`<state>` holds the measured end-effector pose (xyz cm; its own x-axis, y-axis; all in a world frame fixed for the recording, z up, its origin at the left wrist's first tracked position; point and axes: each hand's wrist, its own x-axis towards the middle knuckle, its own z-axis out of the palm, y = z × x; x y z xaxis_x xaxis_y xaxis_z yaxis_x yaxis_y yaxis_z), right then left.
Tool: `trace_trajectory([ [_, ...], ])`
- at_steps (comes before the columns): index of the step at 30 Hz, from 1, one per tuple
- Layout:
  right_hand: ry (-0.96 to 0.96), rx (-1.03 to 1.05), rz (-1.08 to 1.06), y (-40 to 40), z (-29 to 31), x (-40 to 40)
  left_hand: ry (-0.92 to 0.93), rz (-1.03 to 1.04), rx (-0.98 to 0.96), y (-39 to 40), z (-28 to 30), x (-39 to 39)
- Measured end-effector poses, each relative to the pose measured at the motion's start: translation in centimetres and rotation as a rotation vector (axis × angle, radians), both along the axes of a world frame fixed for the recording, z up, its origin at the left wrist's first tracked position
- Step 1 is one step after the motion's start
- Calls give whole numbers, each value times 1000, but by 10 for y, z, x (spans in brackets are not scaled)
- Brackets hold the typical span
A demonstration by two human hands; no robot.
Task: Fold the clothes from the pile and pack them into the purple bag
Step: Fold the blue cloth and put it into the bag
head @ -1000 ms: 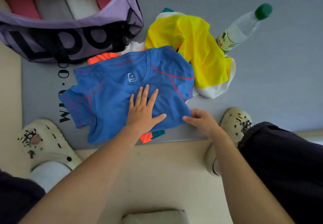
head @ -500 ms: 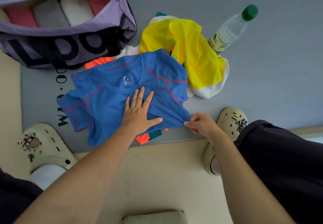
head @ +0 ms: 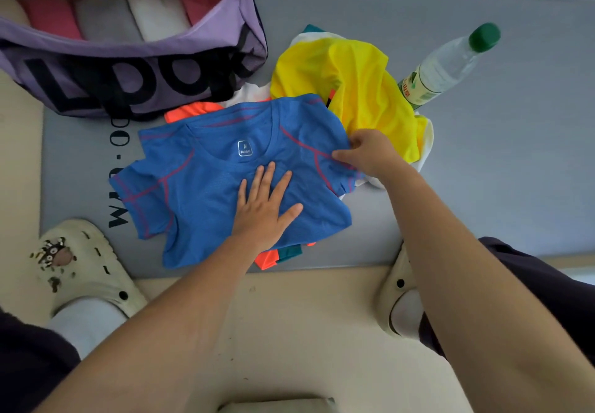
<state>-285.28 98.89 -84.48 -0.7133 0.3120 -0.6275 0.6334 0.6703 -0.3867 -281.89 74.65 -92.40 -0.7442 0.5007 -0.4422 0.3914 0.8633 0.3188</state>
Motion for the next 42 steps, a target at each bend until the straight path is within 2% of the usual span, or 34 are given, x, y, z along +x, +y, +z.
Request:
trace_trajectory([
  [2, 2, 26, 0, 4, 4, -3, 0, 0, 1, 0, -1, -1],
  [5, 190, -353, -283, 5, 8, 0, 7, -5, -6, -1, -2, 0],
  [7, 186, -551, -381, 2, 8, 5, 11, -5, -12, -1, -2, 0],
  [8, 156, -587, -405, 1, 7, 7, 8, -5, -12, -1, -2, 0],
  [13, 73, -579, -631, 0, 6, 7, -17, -4, 0, -2, -1, -2],
  [16, -107, -559, -557, 9, 9, 6, -12, -4, -4, -2, -1, -2],
  [18, -115, -468, -514, 15, 13, 5, -12, -3, 3, -2, -1, -2],
  [19, -26, -386, -513, 18, 14, 6, -13, -3, 6, -2, -1, -2],
  [22, 453, -192, -557, 16, 15, 19, -14, -3, 7, -2, 0, -1],
  [24, 614, -37, -656, 12, 5, 38, -11, -1, 6, -2, -1, 0],
  [26, 521, 23, -750, 5, -10, 64, -8, -1, 5, -2, -1, 0],
  [29, 151, -257, -668, -11, -38, 96, -1, 2, 6, -1, -2, -1],
  [31, 15, -382, -554, -21, -50, 109, 0, 3, 4, -1, -3, -1],
  [39, -121, -450, -516, -25, -49, 132, 3, 0, 10, -2, -4, 0],
  [42, -177, -557, -536, -19, -42, 135, 2, -2, 11, -2, -5, -1],
])
